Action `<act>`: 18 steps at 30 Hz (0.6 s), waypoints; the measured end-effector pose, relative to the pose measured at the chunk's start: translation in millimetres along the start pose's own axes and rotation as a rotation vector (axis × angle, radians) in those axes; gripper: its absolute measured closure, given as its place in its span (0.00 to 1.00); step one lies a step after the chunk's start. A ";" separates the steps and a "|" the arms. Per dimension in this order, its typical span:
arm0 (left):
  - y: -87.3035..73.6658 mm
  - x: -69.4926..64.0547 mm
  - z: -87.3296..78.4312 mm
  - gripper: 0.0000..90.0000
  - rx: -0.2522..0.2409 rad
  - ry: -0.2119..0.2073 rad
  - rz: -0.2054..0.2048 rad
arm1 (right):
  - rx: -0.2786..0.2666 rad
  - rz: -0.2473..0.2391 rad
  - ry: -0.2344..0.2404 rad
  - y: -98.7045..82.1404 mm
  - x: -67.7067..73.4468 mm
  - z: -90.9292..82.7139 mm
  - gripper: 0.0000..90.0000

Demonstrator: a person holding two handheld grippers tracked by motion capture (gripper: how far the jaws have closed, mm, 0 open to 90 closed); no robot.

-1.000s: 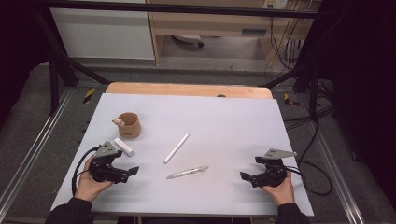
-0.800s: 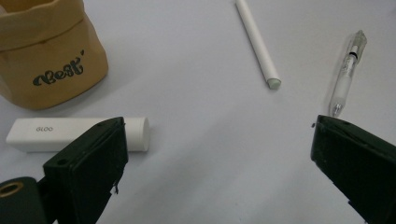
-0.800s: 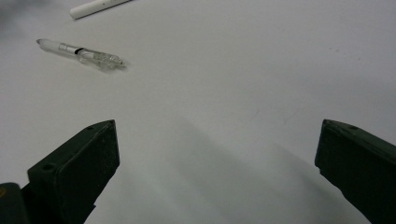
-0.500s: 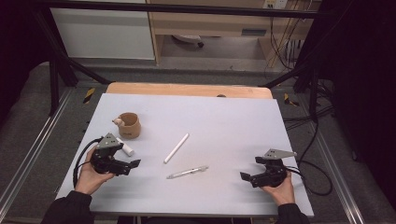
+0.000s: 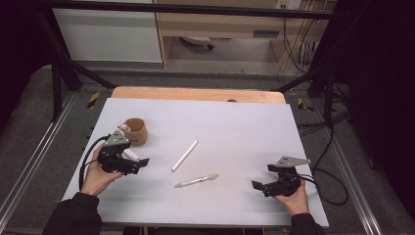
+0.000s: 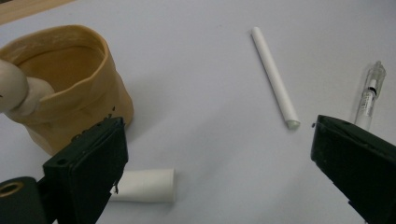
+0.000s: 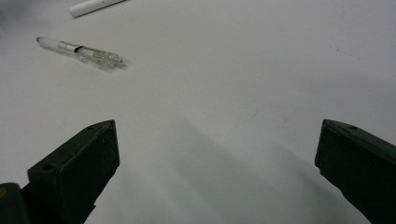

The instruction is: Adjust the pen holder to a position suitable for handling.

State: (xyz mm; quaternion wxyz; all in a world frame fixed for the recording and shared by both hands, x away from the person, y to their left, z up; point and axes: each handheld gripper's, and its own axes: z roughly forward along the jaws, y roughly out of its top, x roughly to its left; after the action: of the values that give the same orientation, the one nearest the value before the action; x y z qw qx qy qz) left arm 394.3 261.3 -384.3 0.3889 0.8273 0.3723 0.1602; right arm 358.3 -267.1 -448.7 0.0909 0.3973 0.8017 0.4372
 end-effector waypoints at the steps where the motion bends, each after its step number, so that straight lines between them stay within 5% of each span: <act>1: 1.9 0.8 0.3 0.04 -0.003 0.000 -0.002 | -0.002 0.001 0.000 0.0 0.0 0.1 0.01; 18: 37.1 15.7 15.8 0.11 0.037 0.069 0.030 | 0.006 -0.005 0.000 0.0 -0.3 0.1 0.01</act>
State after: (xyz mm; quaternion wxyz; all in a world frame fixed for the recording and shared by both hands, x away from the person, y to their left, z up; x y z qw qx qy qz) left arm 431.9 249.1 -366.6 0.3580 0.8338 0.3761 0.1873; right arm 358.5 -267.1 -448.8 0.0907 0.3955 0.8041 0.4346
